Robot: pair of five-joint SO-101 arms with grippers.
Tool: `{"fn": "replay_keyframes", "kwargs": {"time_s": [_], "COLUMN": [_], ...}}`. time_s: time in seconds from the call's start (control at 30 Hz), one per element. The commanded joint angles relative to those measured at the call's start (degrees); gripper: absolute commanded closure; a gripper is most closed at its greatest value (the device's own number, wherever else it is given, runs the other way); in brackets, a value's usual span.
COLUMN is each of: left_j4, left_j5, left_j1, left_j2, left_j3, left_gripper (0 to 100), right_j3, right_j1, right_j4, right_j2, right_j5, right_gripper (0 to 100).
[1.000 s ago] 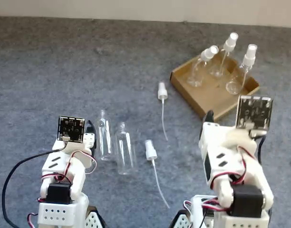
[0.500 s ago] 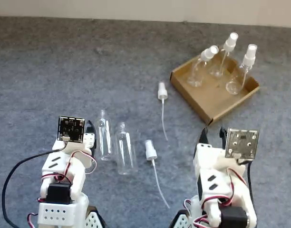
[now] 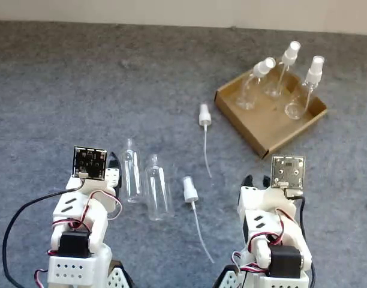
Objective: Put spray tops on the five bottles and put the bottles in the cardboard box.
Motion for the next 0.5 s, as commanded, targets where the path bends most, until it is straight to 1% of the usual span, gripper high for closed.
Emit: {"fn": "replay_keyframes", "kwargs": {"time_s": [0.0,0.07,0.23,0.3,0.47], "left_j4": [-1.1,-1.1,-1.1,-1.1,-1.1], "left_j5": [-0.6,-0.6,-0.6,-0.6,-0.6], "left_j1": [-0.6,-0.6,-0.6,-0.6,-0.6], "left_j2": [-0.7,-0.7,-0.7,-0.7,-0.7], "left_j3": [0.5,0.6,0.7,0.7,0.6], "left_gripper": [96,96,96,96,96], "right_j3": [-0.4,-0.3,-0.3,-0.3,-0.4], "right_j1": [-5.8,-10.1,-17.8,-19.1,-19.3], "right_j4": [0.0,0.0,0.0,0.0,0.0], "right_j2": [-0.4,-0.4,-0.4,-0.4,-0.4], "right_j5": [0.6,0.6,0.6,0.6,0.6], "right_gripper": [99.8,99.1,99.3,99.3,99.2]}}
